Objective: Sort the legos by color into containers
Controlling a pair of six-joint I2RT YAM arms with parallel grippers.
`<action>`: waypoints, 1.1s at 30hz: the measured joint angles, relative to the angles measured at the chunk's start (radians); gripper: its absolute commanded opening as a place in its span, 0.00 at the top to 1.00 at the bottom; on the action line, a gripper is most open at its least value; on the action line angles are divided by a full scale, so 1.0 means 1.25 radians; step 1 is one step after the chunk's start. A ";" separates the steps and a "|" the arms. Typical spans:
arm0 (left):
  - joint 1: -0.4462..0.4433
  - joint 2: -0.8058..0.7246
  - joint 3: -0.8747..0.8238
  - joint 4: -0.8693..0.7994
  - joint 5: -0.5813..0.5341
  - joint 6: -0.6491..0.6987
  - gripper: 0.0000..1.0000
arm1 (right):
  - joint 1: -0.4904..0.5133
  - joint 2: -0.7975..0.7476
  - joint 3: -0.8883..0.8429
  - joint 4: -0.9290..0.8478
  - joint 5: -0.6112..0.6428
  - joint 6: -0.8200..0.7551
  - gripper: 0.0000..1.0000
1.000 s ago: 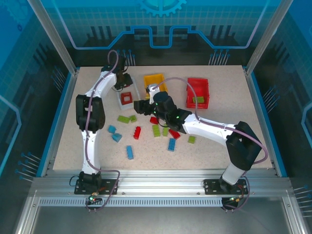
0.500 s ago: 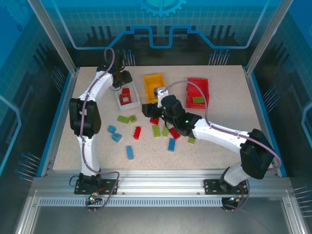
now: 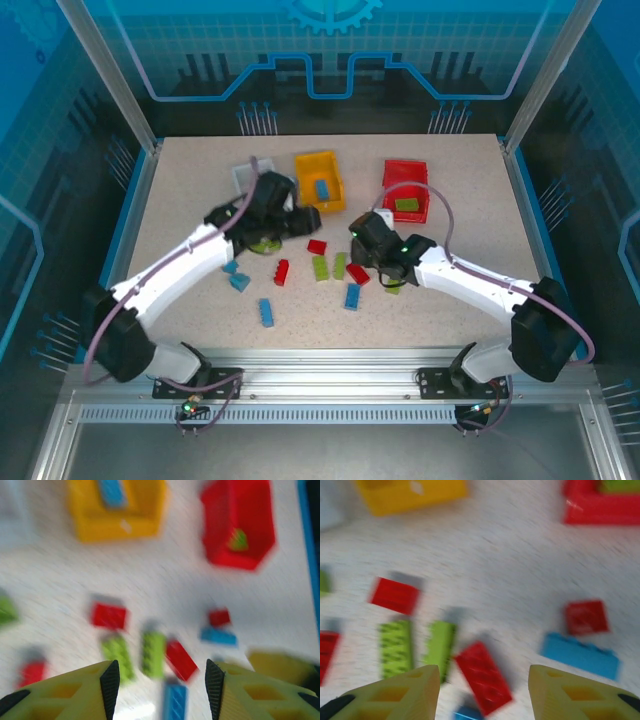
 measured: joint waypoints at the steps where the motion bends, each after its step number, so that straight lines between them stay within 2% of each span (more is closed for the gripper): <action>1: -0.049 -0.021 -0.031 0.015 -0.001 -0.014 0.47 | -0.019 -0.010 -0.022 -0.024 -0.005 0.015 0.44; 5: -0.201 -0.071 -0.135 0.067 -0.025 -0.079 0.47 | -0.074 -0.019 -0.095 -0.084 -0.045 0.044 0.39; 8: -0.260 -0.083 -0.187 0.095 -0.050 -0.112 0.47 | -0.091 0.001 -0.116 -0.097 -0.083 0.050 0.38; 11: -0.285 -0.087 -0.215 0.122 -0.066 -0.132 0.47 | -0.107 0.033 -0.126 -0.085 -0.112 0.053 0.39; 16: -0.298 -0.087 -0.221 0.159 -0.083 -0.151 0.47 | -0.129 0.093 -0.145 -0.052 -0.143 0.057 0.48; 22: -0.298 -0.087 -0.224 0.178 -0.088 -0.154 0.47 | -0.139 0.108 -0.146 -0.038 -0.150 0.059 0.67; 29: -0.294 -0.084 -0.187 0.141 -0.108 -0.145 0.45 | -0.137 0.007 -0.108 -0.086 -0.093 0.021 0.68; 33: -0.260 -0.044 -0.064 0.119 -0.108 -0.115 0.45 | -0.215 -0.012 0.008 -0.096 -0.092 -0.044 0.68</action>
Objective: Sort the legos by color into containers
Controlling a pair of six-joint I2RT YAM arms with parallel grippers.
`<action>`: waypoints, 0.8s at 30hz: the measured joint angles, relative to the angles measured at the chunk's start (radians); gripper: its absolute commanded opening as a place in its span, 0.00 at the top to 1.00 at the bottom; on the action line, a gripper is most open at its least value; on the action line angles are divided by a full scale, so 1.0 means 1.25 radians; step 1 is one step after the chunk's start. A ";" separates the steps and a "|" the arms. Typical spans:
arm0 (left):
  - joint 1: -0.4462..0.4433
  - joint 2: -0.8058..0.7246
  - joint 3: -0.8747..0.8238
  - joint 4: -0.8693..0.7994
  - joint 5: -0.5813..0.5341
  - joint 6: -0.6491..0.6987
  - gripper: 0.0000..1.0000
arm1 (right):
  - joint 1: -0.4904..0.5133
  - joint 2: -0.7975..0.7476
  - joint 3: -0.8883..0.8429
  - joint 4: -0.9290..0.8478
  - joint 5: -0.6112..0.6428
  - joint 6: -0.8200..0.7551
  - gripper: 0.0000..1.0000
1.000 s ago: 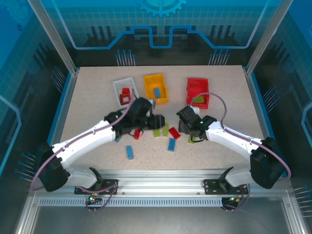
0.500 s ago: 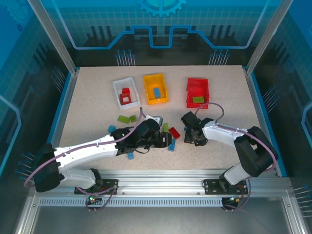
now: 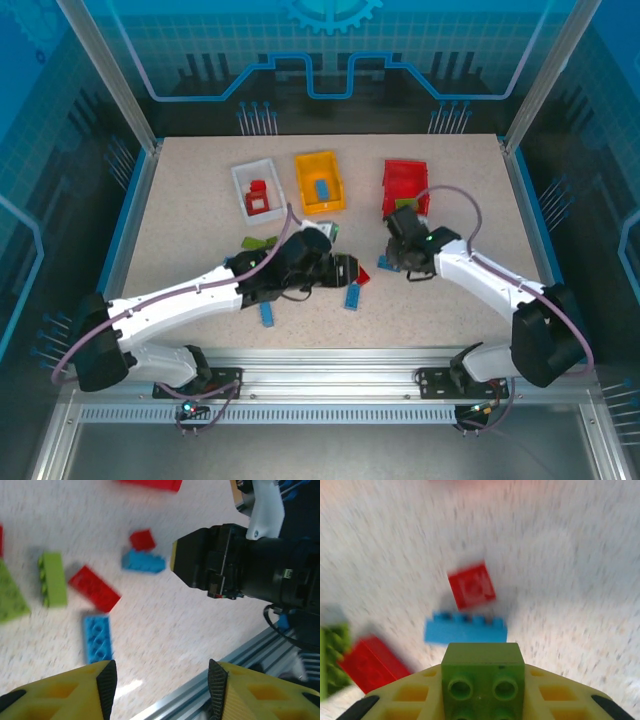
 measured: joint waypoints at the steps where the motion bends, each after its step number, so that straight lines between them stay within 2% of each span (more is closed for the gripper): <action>1: 0.016 0.020 0.043 -0.001 0.001 0.011 0.45 | -0.029 0.013 0.038 -0.001 -0.005 -0.017 0.68; 5: 0.066 0.114 0.189 0.006 0.006 0.056 0.45 | -0.114 0.146 0.226 0.001 -0.019 -0.084 0.68; 11: 0.128 0.277 0.337 0.035 0.037 0.106 0.45 | -0.168 0.386 0.473 -0.015 -0.045 -0.139 0.68; 17: 0.152 0.396 0.432 0.044 0.070 0.139 0.45 | -0.225 0.575 0.658 -0.056 -0.094 -0.149 0.66; 20: 0.153 0.418 0.446 0.049 0.083 0.151 0.45 | -0.240 0.645 0.722 -0.079 -0.114 -0.148 0.60; 24: 0.153 0.421 0.447 0.049 0.091 0.154 0.45 | -0.243 0.687 0.755 -0.105 -0.131 -0.147 0.47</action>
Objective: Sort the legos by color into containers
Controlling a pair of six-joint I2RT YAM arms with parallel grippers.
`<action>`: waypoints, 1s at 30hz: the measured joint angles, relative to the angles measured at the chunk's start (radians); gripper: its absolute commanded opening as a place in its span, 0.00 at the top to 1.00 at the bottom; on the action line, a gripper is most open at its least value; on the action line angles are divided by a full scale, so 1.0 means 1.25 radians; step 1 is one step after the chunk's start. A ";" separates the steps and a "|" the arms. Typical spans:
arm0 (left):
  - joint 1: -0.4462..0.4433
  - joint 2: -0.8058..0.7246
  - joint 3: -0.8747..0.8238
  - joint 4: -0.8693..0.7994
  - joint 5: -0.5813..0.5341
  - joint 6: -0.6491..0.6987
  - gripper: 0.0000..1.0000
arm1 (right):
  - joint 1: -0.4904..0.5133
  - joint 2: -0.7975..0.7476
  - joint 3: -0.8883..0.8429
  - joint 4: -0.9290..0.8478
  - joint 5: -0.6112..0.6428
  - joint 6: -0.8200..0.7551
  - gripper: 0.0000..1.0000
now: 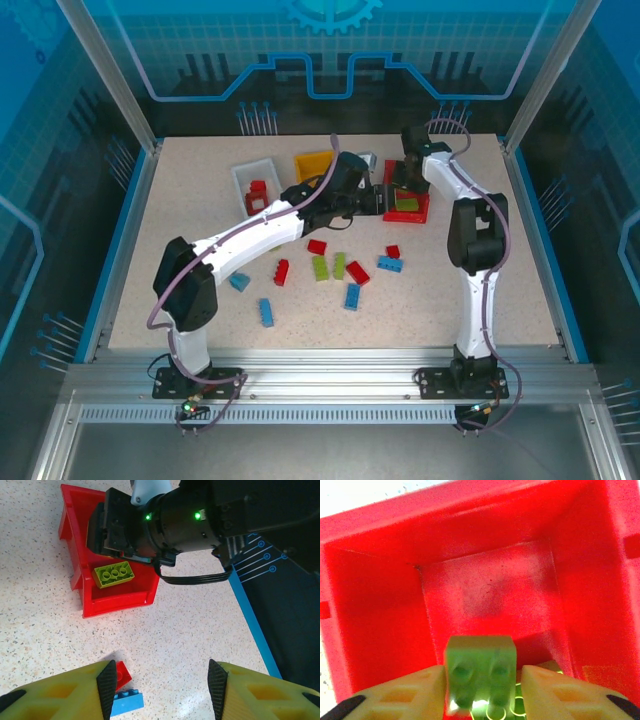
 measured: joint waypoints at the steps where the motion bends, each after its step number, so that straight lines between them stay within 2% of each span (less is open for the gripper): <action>1: 0.000 0.000 0.000 0.001 0.000 0.000 0.45 | 0.000 0.001 0.000 -0.006 -0.001 -0.001 0.46; 4: 0.003 -0.006 -0.020 0.006 0.000 -0.002 0.45 | 0.001 -0.007 0.000 -0.013 -0.006 -0.005 0.44; 8: 0.012 -0.036 -0.082 -0.005 -0.004 -0.008 0.46 | 0.009 -0.064 -0.024 -0.015 0.000 -0.006 0.50; 11: 0.020 -0.096 -0.158 -0.046 -0.043 -0.034 0.45 | 0.028 -0.172 -0.081 -0.005 0.018 -0.006 0.52; 14: 0.050 -0.203 -0.274 -0.097 -0.085 -0.075 0.45 | 0.081 -0.334 -0.181 0.036 0.037 -0.016 0.53; 18: 0.178 -0.384 -0.466 -0.153 -0.110 -0.130 0.42 | 0.239 -0.563 -0.385 0.169 0.009 -0.065 0.50; 21: 0.302 -0.445 -0.554 -0.199 -0.122 -0.143 0.34 | 0.403 -0.668 -0.535 0.273 -0.055 -0.114 0.47; 23: 0.375 -0.439 -0.588 -0.218 -0.121 -0.139 0.30 | 0.502 -0.678 -0.588 0.307 -0.082 -0.136 0.46; 26: 0.447 -0.391 -0.602 -0.234 -0.111 -0.129 0.26 | 0.606 -0.660 -0.628 0.333 -0.097 -0.144 0.46; 30: 0.510 -0.331 -0.628 -0.216 -0.078 -0.151 0.24 | 0.672 -0.637 -0.641 0.356 -0.096 -0.142 0.45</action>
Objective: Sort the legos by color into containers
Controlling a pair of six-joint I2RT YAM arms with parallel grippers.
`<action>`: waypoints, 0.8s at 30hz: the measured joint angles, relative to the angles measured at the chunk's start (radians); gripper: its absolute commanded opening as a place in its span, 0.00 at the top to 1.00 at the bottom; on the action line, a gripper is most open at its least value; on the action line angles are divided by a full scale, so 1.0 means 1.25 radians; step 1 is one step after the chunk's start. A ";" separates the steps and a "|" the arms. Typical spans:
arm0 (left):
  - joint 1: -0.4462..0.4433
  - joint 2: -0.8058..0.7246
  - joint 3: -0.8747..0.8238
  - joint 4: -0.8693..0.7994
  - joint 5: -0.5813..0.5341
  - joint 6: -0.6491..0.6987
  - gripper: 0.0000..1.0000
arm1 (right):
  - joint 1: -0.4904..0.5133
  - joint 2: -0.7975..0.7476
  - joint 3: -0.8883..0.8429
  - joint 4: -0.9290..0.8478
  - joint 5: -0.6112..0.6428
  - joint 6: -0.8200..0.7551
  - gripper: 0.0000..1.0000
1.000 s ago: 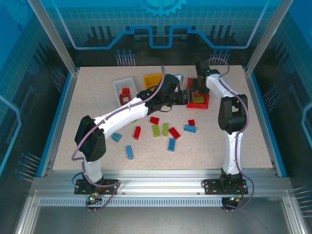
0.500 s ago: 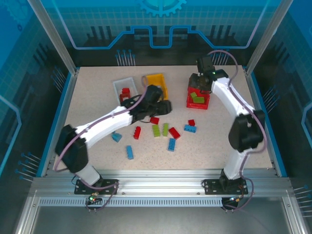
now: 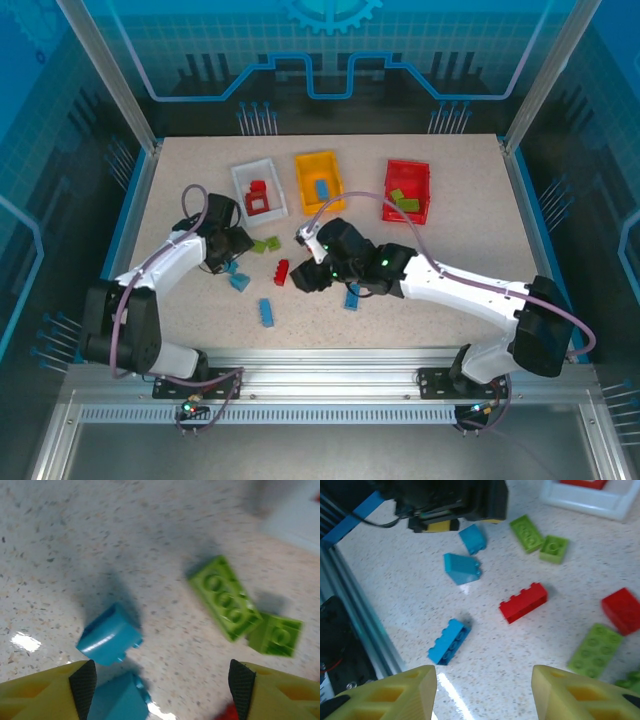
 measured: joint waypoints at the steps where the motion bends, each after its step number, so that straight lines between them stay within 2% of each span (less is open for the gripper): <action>1: 0.010 0.011 -0.006 0.003 0.007 -0.013 0.24 | 0.008 0.006 -0.001 0.009 -0.001 0.002 0.45; 6: 0.029 0.052 -0.009 0.022 0.026 -0.080 0.23 | 0.020 0.036 0.000 0.039 -0.010 0.011 0.45; 11: 0.045 0.079 -0.015 0.049 0.036 -0.126 0.30 | 0.020 0.064 0.001 0.042 -0.017 0.017 0.46; 18: 0.056 0.109 -0.034 0.083 0.036 -0.157 0.49 | 0.020 0.068 0.007 0.045 -0.017 0.023 0.47; 22: 0.057 0.101 -0.049 0.092 0.036 -0.162 0.66 | 0.020 0.068 0.007 0.045 -0.012 0.026 0.48; 24: 0.056 0.082 -0.055 0.094 0.036 -0.161 0.67 | 0.020 0.067 0.007 0.044 -0.003 0.027 0.49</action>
